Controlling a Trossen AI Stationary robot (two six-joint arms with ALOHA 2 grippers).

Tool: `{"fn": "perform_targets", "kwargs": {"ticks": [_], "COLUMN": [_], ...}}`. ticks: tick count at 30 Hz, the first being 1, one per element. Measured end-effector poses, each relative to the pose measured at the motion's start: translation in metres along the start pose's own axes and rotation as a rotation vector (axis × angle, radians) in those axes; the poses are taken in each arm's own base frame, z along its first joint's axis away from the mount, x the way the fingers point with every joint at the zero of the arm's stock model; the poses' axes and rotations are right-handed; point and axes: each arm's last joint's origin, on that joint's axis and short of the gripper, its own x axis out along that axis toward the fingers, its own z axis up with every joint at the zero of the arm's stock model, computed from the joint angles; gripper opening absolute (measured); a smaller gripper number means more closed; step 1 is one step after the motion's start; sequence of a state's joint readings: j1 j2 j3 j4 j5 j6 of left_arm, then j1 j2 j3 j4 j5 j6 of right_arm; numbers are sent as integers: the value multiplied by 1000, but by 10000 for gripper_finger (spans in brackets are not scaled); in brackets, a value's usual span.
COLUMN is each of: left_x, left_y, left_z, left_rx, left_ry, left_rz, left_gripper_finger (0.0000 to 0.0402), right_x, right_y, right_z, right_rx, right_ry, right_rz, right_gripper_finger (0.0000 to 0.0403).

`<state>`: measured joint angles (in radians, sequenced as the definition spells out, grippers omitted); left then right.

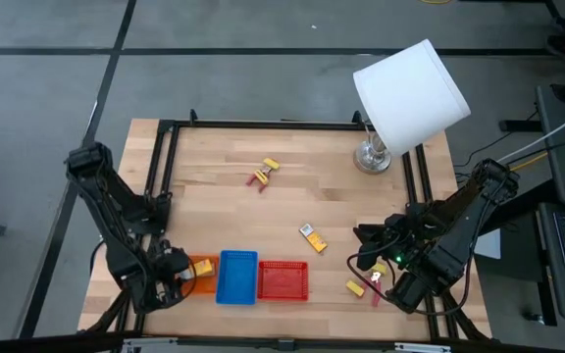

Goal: Pick & Place School Supplies
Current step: Put the top crayon box into the orange bin, then put the crayon box into the orange bin

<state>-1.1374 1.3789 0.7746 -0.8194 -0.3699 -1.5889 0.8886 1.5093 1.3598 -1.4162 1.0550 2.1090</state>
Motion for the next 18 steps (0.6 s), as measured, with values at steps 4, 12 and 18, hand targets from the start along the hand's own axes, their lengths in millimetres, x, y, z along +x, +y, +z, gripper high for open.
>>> {"fn": "perform_targets", "kwargs": {"ticks": [4,12,18], "left_x": [2,-3,-26], "left_y": [3,12,12], "left_z": [0,4,29], "left_rx": [8,66,148], "left_ry": [-36,-99,-322], "left_rz": [47,100,30], "left_gripper_finger": [191,212,210], "right_x": [0,0,2], "right_y": [1,4,4], "right_z": [-1,-2,-1], "right_rx": [13,45,43], "right_ry": [4,13,7], "right_rz": [6,22,19], "right_gripper_finger": [98,98,98]}}
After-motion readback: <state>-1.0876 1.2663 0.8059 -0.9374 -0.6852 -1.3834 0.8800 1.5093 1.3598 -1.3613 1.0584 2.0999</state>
